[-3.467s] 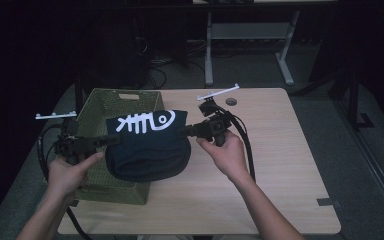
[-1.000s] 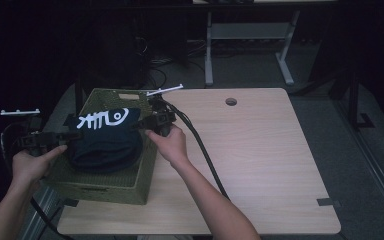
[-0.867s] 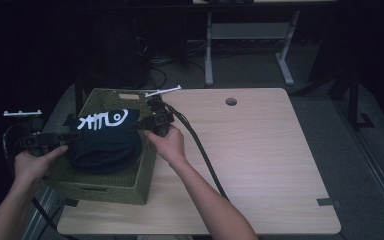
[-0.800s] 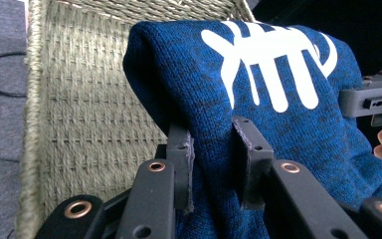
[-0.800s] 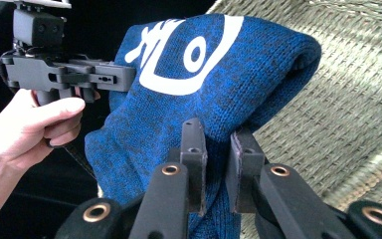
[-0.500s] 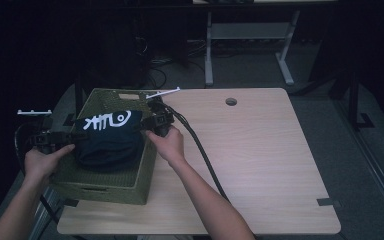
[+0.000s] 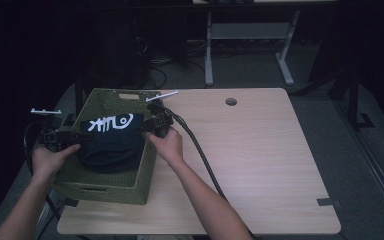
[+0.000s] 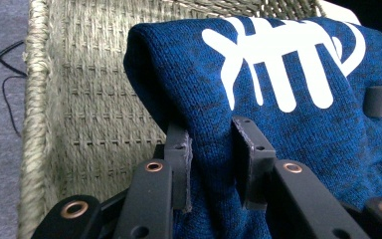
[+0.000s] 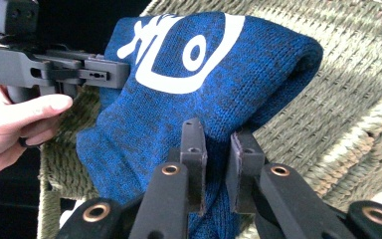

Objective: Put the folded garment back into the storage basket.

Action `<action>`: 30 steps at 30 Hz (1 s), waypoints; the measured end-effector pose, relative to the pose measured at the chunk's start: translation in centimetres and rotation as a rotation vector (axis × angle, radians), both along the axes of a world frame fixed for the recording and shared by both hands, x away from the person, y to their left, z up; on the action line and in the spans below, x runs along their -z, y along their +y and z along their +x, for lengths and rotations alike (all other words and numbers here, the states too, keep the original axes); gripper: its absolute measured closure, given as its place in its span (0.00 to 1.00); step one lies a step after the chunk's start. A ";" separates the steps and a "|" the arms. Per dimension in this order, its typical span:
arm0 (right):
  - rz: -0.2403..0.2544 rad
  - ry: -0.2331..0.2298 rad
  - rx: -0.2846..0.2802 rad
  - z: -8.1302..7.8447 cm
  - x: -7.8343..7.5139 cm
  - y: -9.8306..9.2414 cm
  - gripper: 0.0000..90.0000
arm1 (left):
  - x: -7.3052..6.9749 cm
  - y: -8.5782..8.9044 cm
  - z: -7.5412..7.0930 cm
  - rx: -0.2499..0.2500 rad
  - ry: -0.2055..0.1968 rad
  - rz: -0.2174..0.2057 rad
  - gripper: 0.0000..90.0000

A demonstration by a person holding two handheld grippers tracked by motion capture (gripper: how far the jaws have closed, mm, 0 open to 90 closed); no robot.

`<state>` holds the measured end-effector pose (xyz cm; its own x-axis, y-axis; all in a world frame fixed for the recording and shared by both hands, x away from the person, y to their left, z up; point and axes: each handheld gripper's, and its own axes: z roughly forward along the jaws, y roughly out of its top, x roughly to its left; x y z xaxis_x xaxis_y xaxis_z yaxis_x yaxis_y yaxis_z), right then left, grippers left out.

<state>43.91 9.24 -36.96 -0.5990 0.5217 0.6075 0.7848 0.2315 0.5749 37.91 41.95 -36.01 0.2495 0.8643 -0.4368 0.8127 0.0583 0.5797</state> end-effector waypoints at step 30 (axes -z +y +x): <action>-0.127 -0.041 -0.007 0.4 0.6 1.2 0.84 | 1.4 -0.4 1.3 -0.012 0.058 0.082 0.77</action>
<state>44.28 10.44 -37.60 -0.6263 0.5885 0.5113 0.7590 0.3104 0.5724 39.21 41.57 -37.45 0.2150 0.9005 -0.3780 0.8444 0.0230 0.5352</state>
